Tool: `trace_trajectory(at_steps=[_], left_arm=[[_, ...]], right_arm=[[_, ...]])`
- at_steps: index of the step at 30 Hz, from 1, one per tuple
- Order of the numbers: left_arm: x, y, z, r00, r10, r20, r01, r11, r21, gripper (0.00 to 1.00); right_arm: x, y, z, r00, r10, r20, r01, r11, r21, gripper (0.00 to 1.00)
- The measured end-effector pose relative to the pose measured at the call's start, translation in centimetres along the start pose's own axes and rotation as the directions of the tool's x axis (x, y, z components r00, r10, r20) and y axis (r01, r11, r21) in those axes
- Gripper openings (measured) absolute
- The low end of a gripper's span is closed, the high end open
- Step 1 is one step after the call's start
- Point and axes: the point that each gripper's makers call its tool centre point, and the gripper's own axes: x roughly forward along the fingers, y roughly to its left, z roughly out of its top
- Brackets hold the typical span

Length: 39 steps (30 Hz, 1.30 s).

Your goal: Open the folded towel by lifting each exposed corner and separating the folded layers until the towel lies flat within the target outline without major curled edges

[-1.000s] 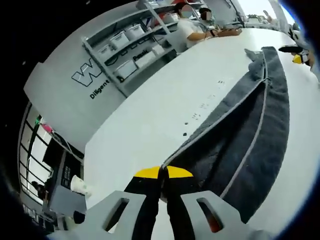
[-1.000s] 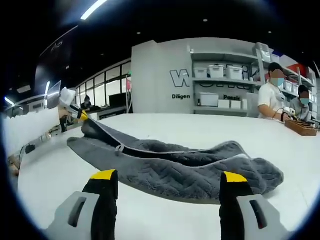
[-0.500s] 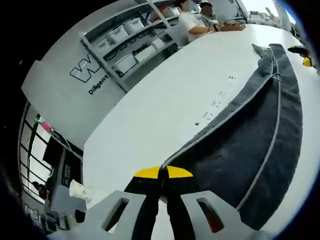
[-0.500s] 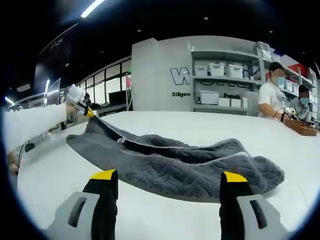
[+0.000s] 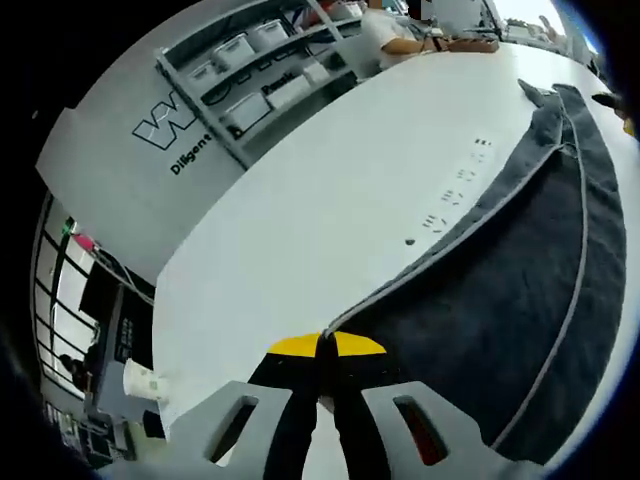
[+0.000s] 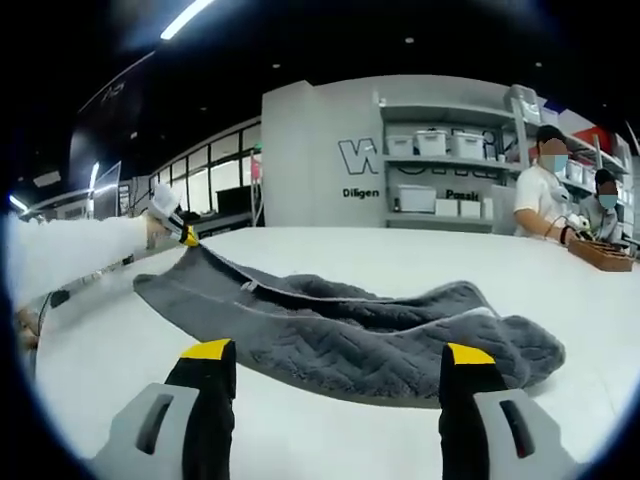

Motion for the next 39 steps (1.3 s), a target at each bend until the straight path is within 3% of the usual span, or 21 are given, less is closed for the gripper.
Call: trace_trajectory(at_steps=[19,29,39], left_arm=[[4.5,-0.6,-2.1,0.997,-0.038,-0.073,0.033,0.998,-0.058,0.02],[5.2,-0.4,-2.1,0.997,-0.041,-0.065,0.035,0.996,-0.086,0.02],[5.1,-0.3,-2.2,0.998,-0.052,-0.023,0.047,0.985,-0.168,0.03]], right_arm=[[0.4,0.4,0.2,1.000,0.010,-0.001,-0.010,1.000,0.005,0.84],[0.6,0.5,-0.2,1.000,0.014,-0.015,-0.014,1.000,0.007,0.83],[0.5,0.6,-0.6,1.000,0.015,-0.024,-0.015,1.000,0.010,0.83]])
